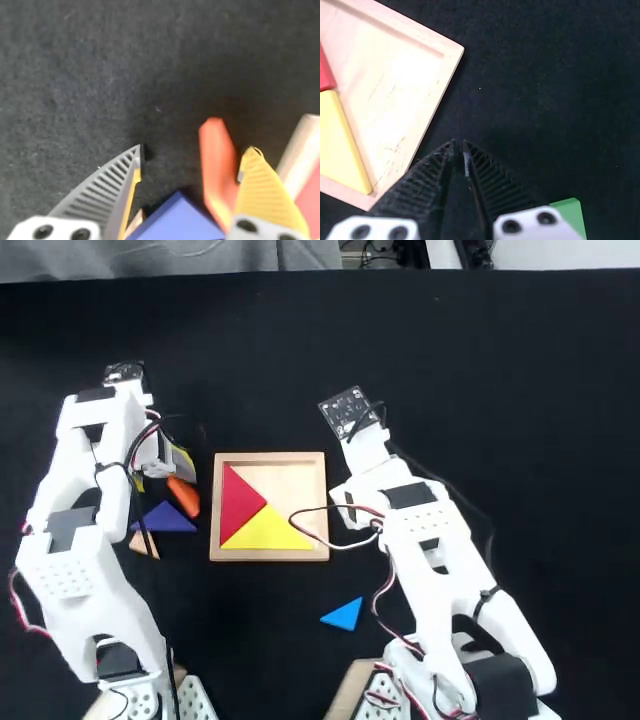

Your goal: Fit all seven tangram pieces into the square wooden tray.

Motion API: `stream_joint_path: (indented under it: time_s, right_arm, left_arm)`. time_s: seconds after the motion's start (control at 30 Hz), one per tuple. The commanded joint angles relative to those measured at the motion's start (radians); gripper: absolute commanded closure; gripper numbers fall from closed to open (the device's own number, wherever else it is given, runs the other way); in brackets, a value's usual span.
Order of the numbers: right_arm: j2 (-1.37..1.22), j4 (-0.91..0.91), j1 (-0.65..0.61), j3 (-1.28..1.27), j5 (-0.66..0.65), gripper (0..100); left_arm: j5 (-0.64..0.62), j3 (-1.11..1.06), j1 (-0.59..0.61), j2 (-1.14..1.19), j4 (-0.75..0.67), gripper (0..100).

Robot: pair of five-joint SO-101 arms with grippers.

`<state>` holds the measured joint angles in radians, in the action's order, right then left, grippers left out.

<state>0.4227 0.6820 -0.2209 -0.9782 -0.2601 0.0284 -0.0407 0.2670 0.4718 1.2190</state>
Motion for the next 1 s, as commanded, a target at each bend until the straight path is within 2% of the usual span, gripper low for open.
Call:
stream_joint_path:
  time_s: [0.0,0.37,0.6,0.73,0.83,0.97]
  right_arm:
    - [-0.010,-0.015,0.011,0.004,0.002,98.6]
    - [-0.010,-0.012,0.011,0.004,0.002,98.6]
    - [-0.010,-0.012,0.011,0.004,0.000,98.6]
    - [-0.010,-0.014,0.011,0.004,0.000,98.6]
    - [-0.010,-0.014,0.011,0.004,0.000,98.6]
    - [-0.010,-0.012,0.011,0.004,0.000,98.6]
  left_arm:
    - [-0.037,0.102,-0.053,0.018,0.068,70]
    - [-0.080,0.223,-0.179,0.095,0.160,70]
    - [-0.117,0.285,-0.122,0.086,0.258,70]
    - [-0.126,0.320,-0.105,0.069,0.410,70]
    - [-0.245,0.302,-0.099,0.025,0.476,70]
    - [-0.430,0.203,-0.059,-0.041,0.433,77]
